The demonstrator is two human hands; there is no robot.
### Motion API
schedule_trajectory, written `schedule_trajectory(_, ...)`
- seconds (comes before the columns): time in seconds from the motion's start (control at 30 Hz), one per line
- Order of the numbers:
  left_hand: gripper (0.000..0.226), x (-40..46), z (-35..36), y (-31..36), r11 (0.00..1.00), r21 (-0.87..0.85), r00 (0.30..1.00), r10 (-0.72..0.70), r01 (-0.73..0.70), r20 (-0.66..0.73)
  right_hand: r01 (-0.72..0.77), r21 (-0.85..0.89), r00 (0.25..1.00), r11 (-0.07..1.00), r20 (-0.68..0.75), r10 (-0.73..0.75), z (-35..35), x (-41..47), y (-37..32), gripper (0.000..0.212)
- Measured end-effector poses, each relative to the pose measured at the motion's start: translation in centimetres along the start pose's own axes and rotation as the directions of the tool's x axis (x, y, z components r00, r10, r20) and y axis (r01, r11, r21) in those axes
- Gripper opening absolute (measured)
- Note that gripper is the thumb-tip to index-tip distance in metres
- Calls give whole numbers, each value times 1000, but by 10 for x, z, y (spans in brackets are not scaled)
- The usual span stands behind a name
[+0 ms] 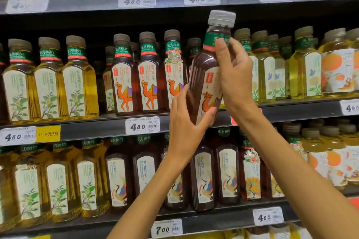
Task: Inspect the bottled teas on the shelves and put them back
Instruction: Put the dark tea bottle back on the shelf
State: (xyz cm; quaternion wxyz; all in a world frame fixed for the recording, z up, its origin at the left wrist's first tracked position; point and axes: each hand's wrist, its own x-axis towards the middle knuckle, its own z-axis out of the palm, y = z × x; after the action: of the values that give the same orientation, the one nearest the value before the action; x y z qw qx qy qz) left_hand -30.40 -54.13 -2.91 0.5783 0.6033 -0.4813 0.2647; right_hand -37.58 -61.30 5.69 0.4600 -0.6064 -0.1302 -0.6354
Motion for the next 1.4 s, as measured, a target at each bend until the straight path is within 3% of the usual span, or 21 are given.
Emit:
schedule_trajectory(0.1,77,-21,-9,7,978,-195,996,-64,76,69,-141,172,989,975,70,131,-6,-19,-8,28)
schedule_trajectory(0.2,60,-53,-14,11,892,-405,979,-168,202,117,-357,170,921,918,226,317,-14,-35,-8,29)
schedule_trajectory(0.27,51,-77,-17,10,764,-537,934,-284,358,219,-474,128,849,871,328,414,-19,-44,-1,23)
schedule_trajectory(0.4,53,-114,-23,8,407,-620,739,-436,671,514,-706,278,692,651,469,550,-21,-63,13,33)
schedule_trajectory(0.47,49,-124,-27,7,285,-622,673,-462,729,577,-734,316,670,601,482,564,-19,-76,17,35)
schedule_trajectory(0.63,68,-130,-35,-1,274,-597,637,-527,754,562,-629,119,746,768,371,554,-12,-112,23,24)
schedule_trajectory(0.7,77,-135,-38,-3,204,-589,591,-544,782,595,-663,83,721,744,338,605,-10,-122,22,33)
schedule_trajectory(0.8,77,-146,-41,2,-63,-512,452,-384,857,805,-804,326,595,498,474,649,-12,-126,18,45)
schedule_trajectory(0.87,73,-153,-41,2,-170,-469,408,-301,867,862,-834,438,546,336,565,618,-12,-128,17,45)
schedule_trajectory(0.93,74,-159,-41,0,-172,-470,415,-278,866,866,-819,474,566,324,574,592,-11,-131,19,41)
schedule_trajectory(0.97,73,-161,-43,-2,-124,-492,438,-308,862,844,-809,470,582,353,561,588,-10,-132,19,38)
schedule_trajectory(1.1,64,-167,-57,-14,242,-547,586,-502,801,636,-756,352,654,552,398,643,-11,-132,19,26)
schedule_trajectory(1.17,58,-172,-59,-13,272,-537,592,-517,799,618,-759,276,651,590,351,673,-10,-133,21,25)
schedule_trajectory(1.27,63,-178,-59,-12,177,-555,553,-535,813,639,-791,232,609,566,384,694,-7,-137,23,30)
schedule_trajectory(1.33,74,-178,-58,-8,-28,-559,496,-424,829,757,-810,294,586,507,425,690,-7,-139,22,30)
schedule_trajectory(1.4,71,-181,-54,-4,-199,-512,450,-287,836,846,-836,414,541,360,508,671,-7,-142,23,33)
